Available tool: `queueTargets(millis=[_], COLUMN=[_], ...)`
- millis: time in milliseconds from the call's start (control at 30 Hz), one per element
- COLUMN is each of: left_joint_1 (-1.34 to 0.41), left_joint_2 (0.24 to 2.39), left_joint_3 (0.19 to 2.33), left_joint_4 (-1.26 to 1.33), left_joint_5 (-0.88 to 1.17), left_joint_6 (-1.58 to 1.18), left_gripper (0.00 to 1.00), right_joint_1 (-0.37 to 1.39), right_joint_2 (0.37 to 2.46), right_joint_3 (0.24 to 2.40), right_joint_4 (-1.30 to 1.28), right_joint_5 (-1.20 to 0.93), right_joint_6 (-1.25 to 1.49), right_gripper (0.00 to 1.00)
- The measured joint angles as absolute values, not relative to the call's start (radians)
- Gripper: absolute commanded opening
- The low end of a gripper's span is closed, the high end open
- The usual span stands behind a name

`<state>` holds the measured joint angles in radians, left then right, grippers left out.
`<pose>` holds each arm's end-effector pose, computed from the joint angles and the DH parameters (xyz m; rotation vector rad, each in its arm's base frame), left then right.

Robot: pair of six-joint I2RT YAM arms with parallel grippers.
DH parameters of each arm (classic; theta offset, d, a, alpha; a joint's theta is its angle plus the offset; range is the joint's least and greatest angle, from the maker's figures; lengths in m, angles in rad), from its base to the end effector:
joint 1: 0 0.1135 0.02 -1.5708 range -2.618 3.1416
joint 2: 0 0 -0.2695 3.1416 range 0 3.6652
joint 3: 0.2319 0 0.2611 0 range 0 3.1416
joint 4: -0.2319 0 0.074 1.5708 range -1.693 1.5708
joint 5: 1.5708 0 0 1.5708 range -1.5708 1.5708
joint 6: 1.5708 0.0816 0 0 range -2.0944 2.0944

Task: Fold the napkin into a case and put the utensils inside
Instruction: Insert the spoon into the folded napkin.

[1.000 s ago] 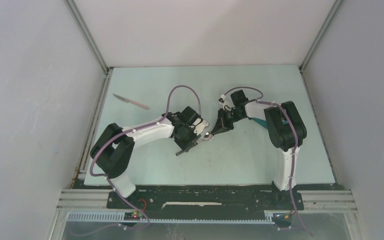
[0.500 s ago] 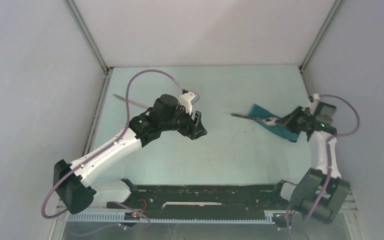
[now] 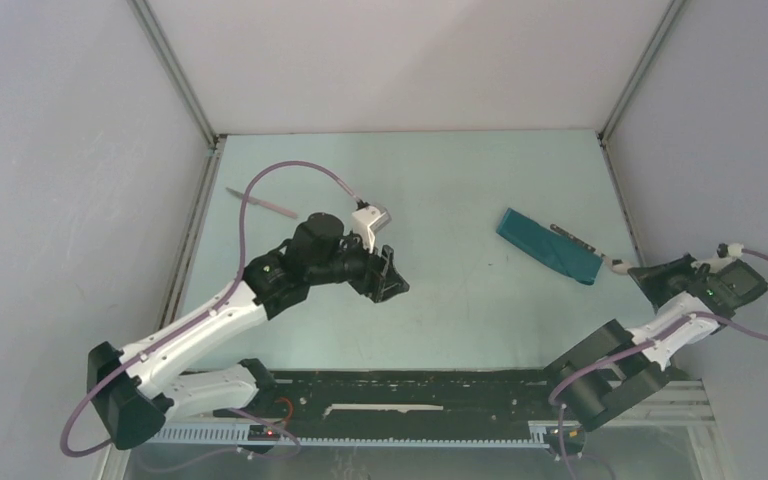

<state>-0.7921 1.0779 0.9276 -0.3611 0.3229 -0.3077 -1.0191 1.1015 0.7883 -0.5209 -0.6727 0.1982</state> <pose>0.1815 -0.2209 0.2981 0.7325 2.0887 -0.9802 0.1748 -0.1871 0.2306 1.0110 1.9681 0.3653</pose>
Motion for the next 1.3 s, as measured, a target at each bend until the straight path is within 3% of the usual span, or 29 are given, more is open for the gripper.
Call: queueTargets(millis=[167, 567, 1300], left_joint_1=[-0.866, -0.875, -0.875], left_joint_2=[1.043, 1.13, 1.139], left_joint_3=[0.928, 0.929, 0.929], left_joint_4=[-0.36, -0.282, -0.249], left_joint_5=[0.286, 0.304, 0.348], left_joint_6=[-0.281, -0.334, -0.339], left_gripper=[0.72, 0.73, 0.72], right_joint_1=[-1.121, -1.166, -1.094], right_joint_2=[1.187, 1.232, 1.405], right_joint_3=[0.789, 0.79, 0.79], right_joint_4=[-0.517, -0.485, -0.375], right_joint_5=[-0.715, -0.699, -0.676], right_joint_6=[0.184, 0.166, 0.13], right_gripper=[0.0, 0.0, 0.0])
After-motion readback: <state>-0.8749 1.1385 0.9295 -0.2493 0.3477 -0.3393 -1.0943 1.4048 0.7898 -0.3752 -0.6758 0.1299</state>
